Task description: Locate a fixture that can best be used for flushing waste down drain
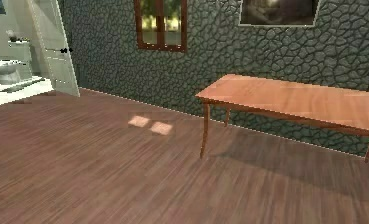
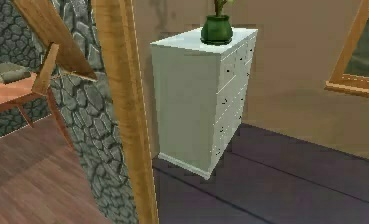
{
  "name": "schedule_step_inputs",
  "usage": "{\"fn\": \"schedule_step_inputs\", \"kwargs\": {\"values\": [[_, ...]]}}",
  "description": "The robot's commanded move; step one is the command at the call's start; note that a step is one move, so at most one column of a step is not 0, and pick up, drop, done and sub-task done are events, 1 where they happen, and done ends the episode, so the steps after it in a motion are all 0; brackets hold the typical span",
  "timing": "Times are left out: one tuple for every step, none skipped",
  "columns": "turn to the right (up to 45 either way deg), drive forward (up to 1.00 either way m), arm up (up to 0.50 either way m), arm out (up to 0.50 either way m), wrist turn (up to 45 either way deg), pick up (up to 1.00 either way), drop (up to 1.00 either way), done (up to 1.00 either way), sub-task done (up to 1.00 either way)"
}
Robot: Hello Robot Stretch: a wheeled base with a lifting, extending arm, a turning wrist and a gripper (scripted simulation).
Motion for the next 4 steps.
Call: {"fn": "schedule_step_inputs", "kwargs": {"values": [[0.0,0.2,0.0,0.0,0.0,0.0,0.0,0.0,0.0],[-45.0,0.0,0.0,0.0,0.0,0.0,0.0,0.0,0.0],[0.0,1.0,0.0,0.0,0.0,0.0,0.0,0.0,0.0],[0.0,1.0,0.0,0.0,0.0,0.0,0.0,0.0,0.0]]}}
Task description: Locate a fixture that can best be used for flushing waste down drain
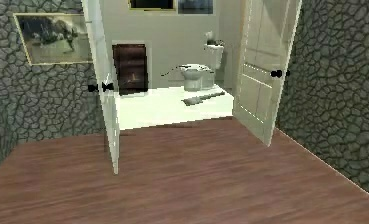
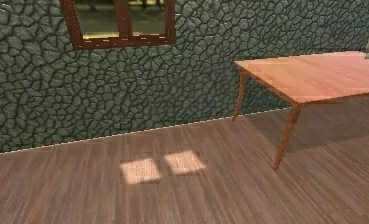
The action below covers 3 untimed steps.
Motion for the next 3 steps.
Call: {"fn": "schedule_step_inputs", "kwargs": {"values": [[0.0,1.0,0.0,0.0,0.0,0.0,0.0,0.0,0.0],[0.0,1.0,0.0,0.0,0.0,0.0,0.0,0.0,0.0],[-21.0,0.0,0.0,0.0,0.0,0.0,0.0,0.0,0.0]]}}
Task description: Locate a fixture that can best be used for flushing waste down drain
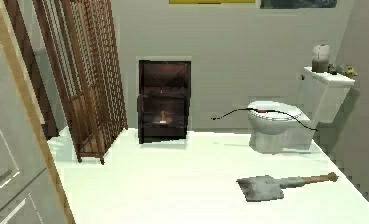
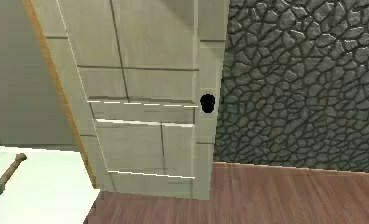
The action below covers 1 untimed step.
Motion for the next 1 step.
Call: {"fn": "schedule_step_inputs", "kwargs": {"values": [[0.0,0.15,0.0,0.0,0.0,0.0,0.0,0.0,0.0]]}}
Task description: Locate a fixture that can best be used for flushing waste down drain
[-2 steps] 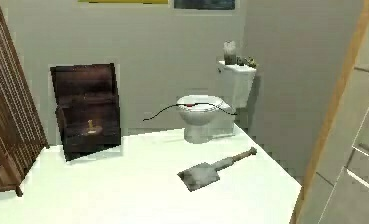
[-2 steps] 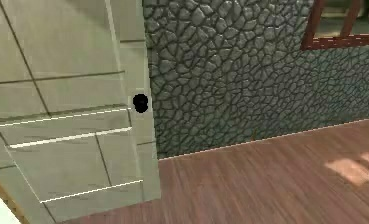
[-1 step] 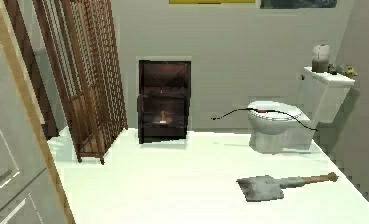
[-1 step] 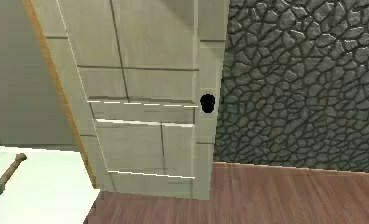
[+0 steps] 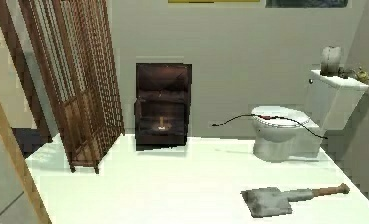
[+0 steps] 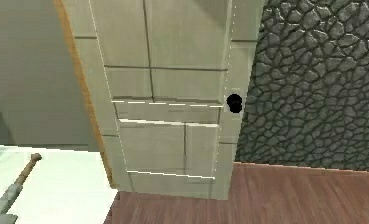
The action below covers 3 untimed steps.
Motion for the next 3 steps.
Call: {"fn": "schedule_step_inputs", "kwargs": {"values": [[-9.0,0.0,0.0,0.0,0.0,0.0,0.0,0.0,0.0],[0.0,1.0,0.0,0.0,0.0,0.0,0.0,0.0,0.0],[-9.0,0.0,0.0,0.0,0.0,0.0,0.0,0.0,0.0]]}}
